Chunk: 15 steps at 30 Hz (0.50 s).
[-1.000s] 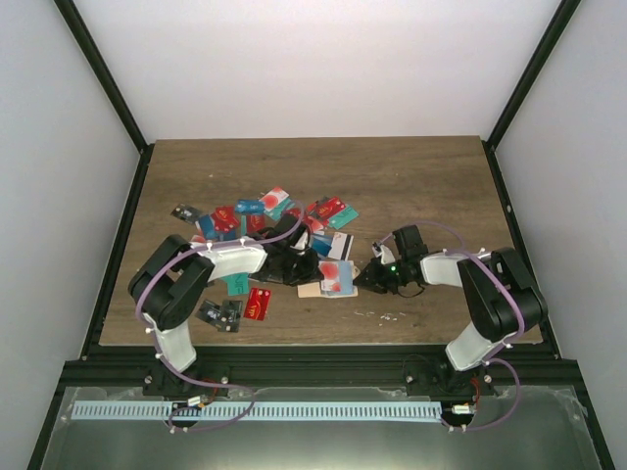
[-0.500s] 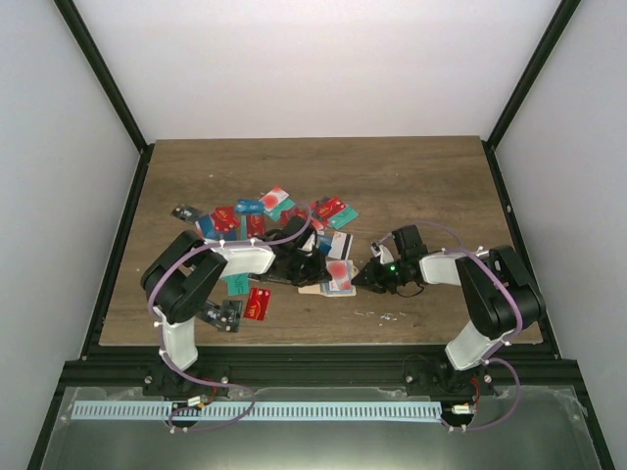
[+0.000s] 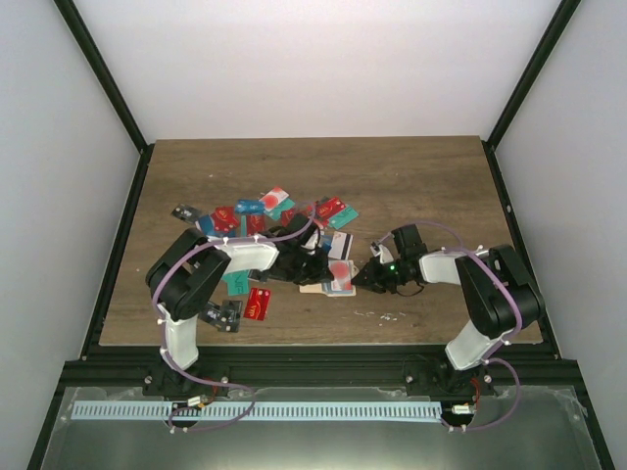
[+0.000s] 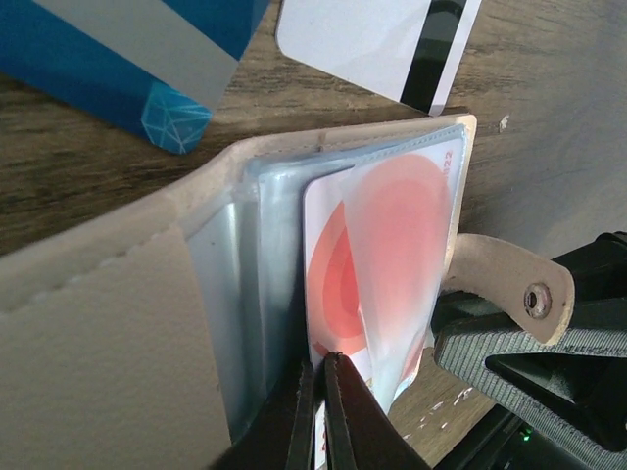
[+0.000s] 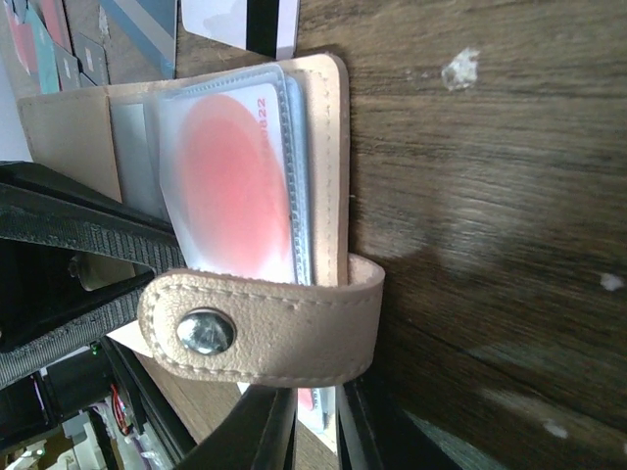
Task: Put the credit cards into the card holder
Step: Insert the credit card into the card holder.
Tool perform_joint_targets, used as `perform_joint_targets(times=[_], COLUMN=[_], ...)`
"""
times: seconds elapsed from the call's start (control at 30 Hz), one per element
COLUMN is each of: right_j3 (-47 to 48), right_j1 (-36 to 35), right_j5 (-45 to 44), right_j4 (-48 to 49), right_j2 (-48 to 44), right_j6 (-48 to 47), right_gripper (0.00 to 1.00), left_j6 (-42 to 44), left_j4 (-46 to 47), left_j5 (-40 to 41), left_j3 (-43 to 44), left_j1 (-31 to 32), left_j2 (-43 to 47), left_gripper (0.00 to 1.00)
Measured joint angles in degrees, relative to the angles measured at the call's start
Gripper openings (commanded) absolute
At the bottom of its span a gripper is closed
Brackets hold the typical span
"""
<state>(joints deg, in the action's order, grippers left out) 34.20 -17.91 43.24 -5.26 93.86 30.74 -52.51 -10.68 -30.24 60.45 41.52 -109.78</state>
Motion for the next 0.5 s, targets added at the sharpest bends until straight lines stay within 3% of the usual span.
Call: perform_joint_targets(times=[0.5], right_j3=[2.21], right_j1=[-1.14], right_j5=[-4.46], right_j4=[-5.31], right_j2=[-1.73], right_j6=[-2.51], right_gripper=[0.19], left_j6=[6.80], left_j4=[-12.52], left_j5=[0.61], left_j3=[6.91], left_j1=[0.70], left_j2=[-0.87], left_gripper=[0.31])
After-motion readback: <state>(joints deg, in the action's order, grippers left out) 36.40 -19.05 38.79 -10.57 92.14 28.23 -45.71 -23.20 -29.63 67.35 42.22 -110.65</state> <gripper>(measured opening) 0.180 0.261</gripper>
